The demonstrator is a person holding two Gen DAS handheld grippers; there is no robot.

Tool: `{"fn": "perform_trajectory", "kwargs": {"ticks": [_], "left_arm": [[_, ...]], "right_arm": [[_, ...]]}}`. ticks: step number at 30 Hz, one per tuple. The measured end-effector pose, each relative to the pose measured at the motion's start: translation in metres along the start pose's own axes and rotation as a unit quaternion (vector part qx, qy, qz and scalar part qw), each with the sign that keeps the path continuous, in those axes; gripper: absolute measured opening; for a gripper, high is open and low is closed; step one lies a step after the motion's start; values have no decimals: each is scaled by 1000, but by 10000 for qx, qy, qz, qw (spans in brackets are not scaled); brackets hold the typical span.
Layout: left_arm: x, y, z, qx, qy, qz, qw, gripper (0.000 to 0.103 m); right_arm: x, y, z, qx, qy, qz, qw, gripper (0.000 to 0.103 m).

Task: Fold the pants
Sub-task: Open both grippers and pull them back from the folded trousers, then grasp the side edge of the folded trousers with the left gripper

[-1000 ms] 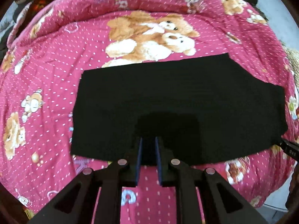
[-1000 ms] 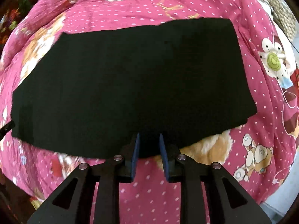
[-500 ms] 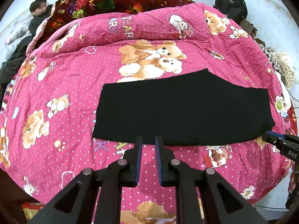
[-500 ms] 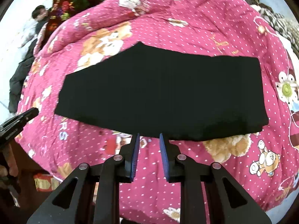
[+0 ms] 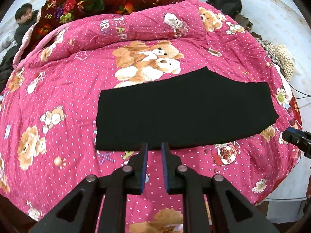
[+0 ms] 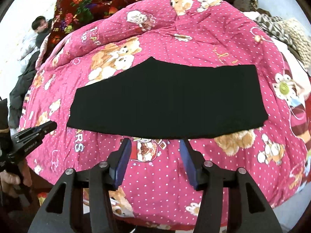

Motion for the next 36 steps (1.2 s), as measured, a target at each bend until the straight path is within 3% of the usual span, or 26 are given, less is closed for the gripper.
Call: {"fn": "perform_trajectory", "kwargs": {"ticks": [10, 21, 36], "left_arm": [[-11, -1, 2, 296, -21, 114, 9995, 16], [-14, 16, 10, 225, -19, -289, 9993, 23], [-3, 103, 67, 299, 363, -1214, 9915, 34]], "right_arm": [[7, 0, -7, 346, 65, 277, 9990, 52], [-13, 20, 8, 205, 202, -191, 9994, 52], [-28, 27, 52, 70, 607, -246, 9978, 52]]}}
Point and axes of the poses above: each gripper's, at about its wrist camera, not at the fingertips, and z roughly the way its jaws point, y to its left, x to its underside, the point moved 10 cm from there along z, roughly the way its jaws point, and after that the axes turned 2 degrees about -z, right-handed, at the moved point
